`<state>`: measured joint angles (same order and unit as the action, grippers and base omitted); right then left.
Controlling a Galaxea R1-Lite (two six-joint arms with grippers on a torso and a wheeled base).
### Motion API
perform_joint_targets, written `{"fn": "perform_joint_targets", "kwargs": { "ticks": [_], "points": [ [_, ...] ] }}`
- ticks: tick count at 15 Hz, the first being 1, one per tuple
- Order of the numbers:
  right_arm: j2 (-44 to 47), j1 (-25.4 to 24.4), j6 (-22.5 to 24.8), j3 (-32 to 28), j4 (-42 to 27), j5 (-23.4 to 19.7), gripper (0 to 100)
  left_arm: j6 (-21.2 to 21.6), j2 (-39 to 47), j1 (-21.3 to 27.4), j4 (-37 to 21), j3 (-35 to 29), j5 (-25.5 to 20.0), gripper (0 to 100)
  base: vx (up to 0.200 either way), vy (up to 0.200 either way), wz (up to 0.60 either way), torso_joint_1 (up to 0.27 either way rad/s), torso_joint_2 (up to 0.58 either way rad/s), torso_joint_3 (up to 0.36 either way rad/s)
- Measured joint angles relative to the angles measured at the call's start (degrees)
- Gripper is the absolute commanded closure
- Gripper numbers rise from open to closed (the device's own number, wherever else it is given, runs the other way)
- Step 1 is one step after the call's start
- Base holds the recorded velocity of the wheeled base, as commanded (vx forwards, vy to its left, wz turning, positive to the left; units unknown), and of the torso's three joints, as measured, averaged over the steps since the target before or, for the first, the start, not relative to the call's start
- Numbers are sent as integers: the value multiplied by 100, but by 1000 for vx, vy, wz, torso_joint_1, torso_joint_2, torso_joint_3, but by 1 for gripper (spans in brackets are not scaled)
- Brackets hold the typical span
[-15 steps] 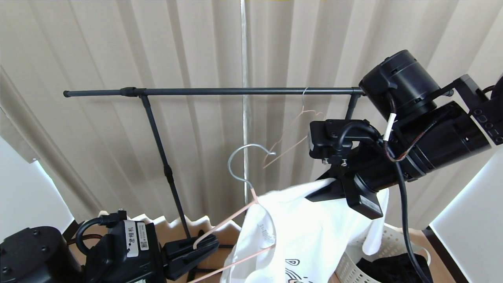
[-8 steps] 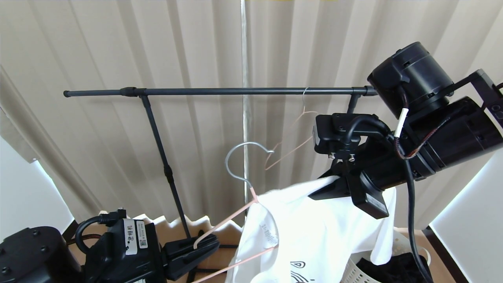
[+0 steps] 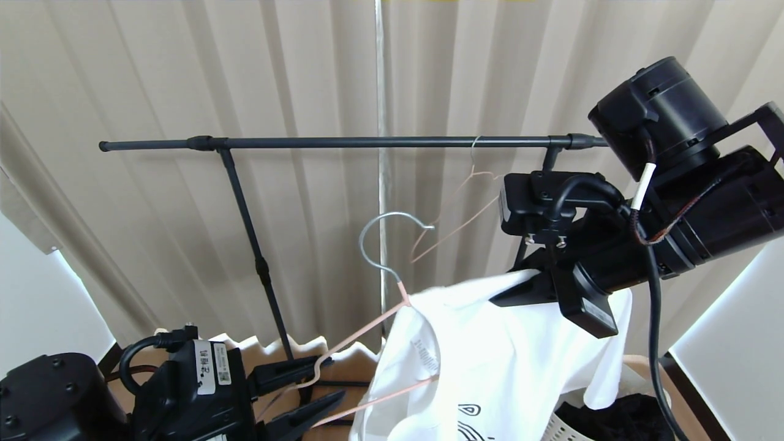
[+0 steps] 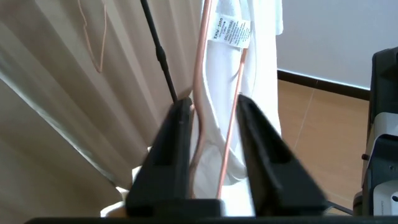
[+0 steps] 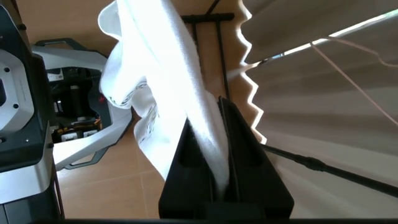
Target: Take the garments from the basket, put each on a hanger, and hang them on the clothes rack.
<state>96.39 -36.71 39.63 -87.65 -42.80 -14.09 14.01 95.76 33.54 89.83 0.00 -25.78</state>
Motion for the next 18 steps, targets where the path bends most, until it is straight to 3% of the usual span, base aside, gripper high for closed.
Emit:
{"fn": "perform_joint_targets", "kwargs": {
  "ticks": [5, 8, 12, 15, 16, 18],
  "points": [
    [-196, 7, 5, 168, 5, 138, 100, -156, -20, -276, 7, 0, -24, 0, 0, 0, 0, 0, 0, 0],
    [-293, 110, 5, 199, 9, 336, 100, -508, -63, -523, 9, 0, -43, 0, 0, 0, 0, 0, 0, 0],
    [-386, 157, -79, 210, 33, 852, 100, -644, -234, -874, 11, -11, -22, 0, 0, 0, 0, 0, 0, 0],
    [-417, 157, -94, 311, 766, 1409, 100, -1145, -286, -1028, 9, -317, 138, 0, 0, 0, 0, 0, 0, 0],
    [-422, 156, -96, 422, 1125, 1643, 100, -1229, -325, -1039, -187, -496, 305, 0, 0, 0, 0, 0, 0, 0],
    [-425, 151, -137, 686, 1757, 1933, 100, -1480, -541, -1030, -1734, -973, 646, 0, 0, 0, 0, 0, 0, 0]
  ]
}}
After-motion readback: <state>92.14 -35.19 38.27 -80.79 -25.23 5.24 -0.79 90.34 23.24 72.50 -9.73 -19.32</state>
